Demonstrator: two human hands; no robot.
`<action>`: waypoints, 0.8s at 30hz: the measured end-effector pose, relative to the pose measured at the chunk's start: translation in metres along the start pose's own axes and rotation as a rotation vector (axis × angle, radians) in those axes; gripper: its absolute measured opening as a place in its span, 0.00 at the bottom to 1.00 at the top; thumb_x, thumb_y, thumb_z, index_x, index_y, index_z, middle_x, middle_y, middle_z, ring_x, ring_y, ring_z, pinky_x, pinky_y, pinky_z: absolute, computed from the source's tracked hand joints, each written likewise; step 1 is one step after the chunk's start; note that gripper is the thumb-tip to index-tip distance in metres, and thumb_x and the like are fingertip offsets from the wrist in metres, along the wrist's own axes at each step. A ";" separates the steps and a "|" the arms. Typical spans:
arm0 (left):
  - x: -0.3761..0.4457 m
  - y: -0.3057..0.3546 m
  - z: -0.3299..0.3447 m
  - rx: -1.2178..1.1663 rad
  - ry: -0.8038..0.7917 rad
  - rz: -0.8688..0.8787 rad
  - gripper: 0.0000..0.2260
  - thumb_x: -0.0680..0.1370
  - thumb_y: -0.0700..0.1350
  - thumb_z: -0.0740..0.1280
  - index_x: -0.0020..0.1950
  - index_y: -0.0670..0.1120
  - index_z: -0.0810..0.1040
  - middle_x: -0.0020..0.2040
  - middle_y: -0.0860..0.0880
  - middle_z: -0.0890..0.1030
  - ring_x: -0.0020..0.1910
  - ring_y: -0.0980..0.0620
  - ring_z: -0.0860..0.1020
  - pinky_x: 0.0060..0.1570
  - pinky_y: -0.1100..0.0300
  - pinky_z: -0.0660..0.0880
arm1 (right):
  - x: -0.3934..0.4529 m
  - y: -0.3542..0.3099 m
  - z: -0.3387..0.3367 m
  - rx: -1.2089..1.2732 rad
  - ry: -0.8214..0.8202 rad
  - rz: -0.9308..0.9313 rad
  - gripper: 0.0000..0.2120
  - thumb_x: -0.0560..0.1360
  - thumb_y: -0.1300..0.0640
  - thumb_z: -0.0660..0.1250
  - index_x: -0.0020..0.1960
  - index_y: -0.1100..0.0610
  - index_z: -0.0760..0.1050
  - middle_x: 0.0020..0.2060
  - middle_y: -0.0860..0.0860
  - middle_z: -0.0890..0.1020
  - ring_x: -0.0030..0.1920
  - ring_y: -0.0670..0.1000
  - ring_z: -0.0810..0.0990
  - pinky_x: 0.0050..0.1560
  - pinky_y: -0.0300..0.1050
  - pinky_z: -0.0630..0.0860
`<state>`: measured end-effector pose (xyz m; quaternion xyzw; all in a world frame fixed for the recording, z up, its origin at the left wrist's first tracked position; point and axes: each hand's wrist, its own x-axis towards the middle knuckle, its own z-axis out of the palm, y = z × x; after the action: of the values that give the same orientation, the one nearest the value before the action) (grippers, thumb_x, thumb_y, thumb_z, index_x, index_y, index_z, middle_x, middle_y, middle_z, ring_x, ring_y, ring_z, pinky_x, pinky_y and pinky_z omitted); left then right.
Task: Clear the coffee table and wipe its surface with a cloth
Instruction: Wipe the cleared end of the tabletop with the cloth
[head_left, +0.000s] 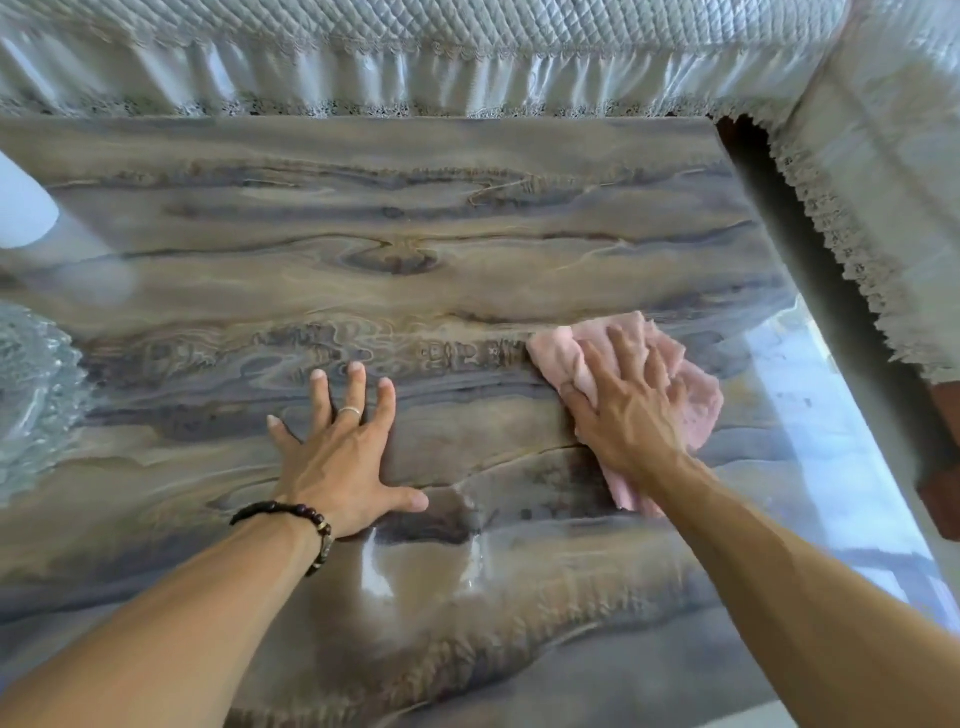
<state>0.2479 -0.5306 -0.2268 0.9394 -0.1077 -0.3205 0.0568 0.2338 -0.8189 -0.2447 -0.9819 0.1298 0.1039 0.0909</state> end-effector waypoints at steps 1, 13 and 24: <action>0.000 -0.001 0.001 0.005 0.003 0.003 0.55 0.64 0.72 0.68 0.76 0.54 0.35 0.75 0.49 0.29 0.72 0.40 0.28 0.66 0.26 0.45 | -0.005 -0.022 0.006 0.034 0.023 0.077 0.26 0.80 0.39 0.49 0.77 0.39 0.51 0.80 0.50 0.46 0.77 0.63 0.45 0.73 0.69 0.48; -0.037 0.001 0.027 0.131 0.322 0.183 0.36 0.77 0.66 0.55 0.78 0.50 0.47 0.79 0.46 0.41 0.76 0.41 0.39 0.68 0.29 0.46 | -0.090 -0.030 0.024 0.097 0.011 0.249 0.27 0.80 0.37 0.49 0.78 0.38 0.47 0.80 0.49 0.43 0.78 0.61 0.42 0.73 0.69 0.45; -0.083 -0.011 0.051 0.145 0.058 0.281 0.50 0.67 0.71 0.66 0.78 0.54 0.41 0.78 0.54 0.36 0.75 0.48 0.33 0.70 0.33 0.38 | -0.137 -0.022 0.033 0.096 0.021 0.227 0.26 0.80 0.37 0.48 0.77 0.38 0.49 0.80 0.49 0.46 0.78 0.62 0.45 0.73 0.70 0.48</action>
<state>0.1546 -0.5019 -0.2196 0.9256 -0.2592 -0.2733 0.0361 0.1044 -0.7591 -0.2416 -0.9564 0.2461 0.0968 0.1242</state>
